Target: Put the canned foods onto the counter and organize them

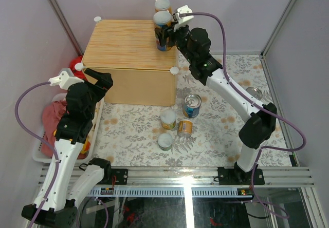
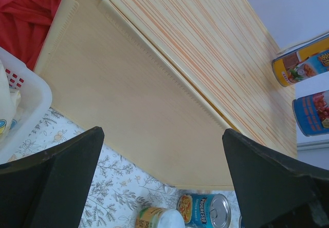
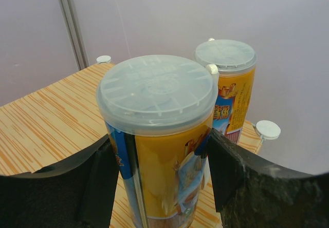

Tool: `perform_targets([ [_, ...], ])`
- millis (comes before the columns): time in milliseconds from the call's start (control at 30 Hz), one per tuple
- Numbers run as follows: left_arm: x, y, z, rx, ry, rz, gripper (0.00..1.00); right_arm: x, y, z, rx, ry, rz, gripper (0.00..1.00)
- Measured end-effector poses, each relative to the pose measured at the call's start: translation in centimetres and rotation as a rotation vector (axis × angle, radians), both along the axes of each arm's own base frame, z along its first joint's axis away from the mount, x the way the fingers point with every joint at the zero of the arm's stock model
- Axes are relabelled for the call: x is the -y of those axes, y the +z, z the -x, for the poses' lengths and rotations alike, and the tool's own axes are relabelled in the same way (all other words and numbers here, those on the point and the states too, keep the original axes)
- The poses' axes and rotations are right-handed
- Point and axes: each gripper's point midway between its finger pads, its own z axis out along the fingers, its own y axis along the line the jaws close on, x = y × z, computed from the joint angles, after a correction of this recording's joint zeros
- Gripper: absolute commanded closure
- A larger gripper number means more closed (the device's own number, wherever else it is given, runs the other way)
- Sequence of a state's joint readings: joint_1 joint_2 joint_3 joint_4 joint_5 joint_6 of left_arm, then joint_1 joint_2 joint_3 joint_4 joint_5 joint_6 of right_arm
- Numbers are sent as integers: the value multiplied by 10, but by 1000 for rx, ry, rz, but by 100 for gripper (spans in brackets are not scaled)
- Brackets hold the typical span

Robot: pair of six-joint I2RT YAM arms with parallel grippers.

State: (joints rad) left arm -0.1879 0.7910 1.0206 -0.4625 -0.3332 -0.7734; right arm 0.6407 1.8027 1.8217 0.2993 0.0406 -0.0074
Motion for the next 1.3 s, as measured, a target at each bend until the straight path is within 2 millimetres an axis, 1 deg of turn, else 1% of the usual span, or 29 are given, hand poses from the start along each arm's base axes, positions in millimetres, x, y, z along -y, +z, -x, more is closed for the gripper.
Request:
perform_targets([
  [167, 0, 1, 0, 5, 0, -1, 0, -2, -9, -3, -11, 0, 8, 95],
  [400, 0, 1, 0, 5, 0, -3, 0, -6, -33, -8, -45, 0, 29, 95],
  [533, 0, 1, 0, 5, 0, -6, 0, -6, -31, -8, -32, 1, 15, 94],
  [633, -1, 1, 0, 4, 1, -8, 0, -7, -34, -9, -29, 1, 11, 93],
  [767, -1, 1, 0, 4, 1, -8, 0, -7, -34, -9, -16, 2, 0, 88],
  [833, -1, 1, 0, 4, 1, -8, 0, -8, -35, -10, -10, 2, -7, 84],
  [867, -1, 1, 0, 4, 1, -9, 0, -8, -35, -10, -7, 2, -9, 79],
  [1033, -1, 1, 0, 4, 1, -9, 0, -7, -36, -10, 3, 1, -17, 48],
  [1133, -1, 1, 0, 4, 1, -8, 0, -6, -36, -9, 4, -1, -19, 33],
  [1233, -1, 1, 0, 4, 1, -8, 0, -7, -35, -8, 2, 0, -23, 21],
  [1300, -1, 1, 0, 6, 1, -8, 0, -7, -35, -8, 0, 2, -27, 18],
])
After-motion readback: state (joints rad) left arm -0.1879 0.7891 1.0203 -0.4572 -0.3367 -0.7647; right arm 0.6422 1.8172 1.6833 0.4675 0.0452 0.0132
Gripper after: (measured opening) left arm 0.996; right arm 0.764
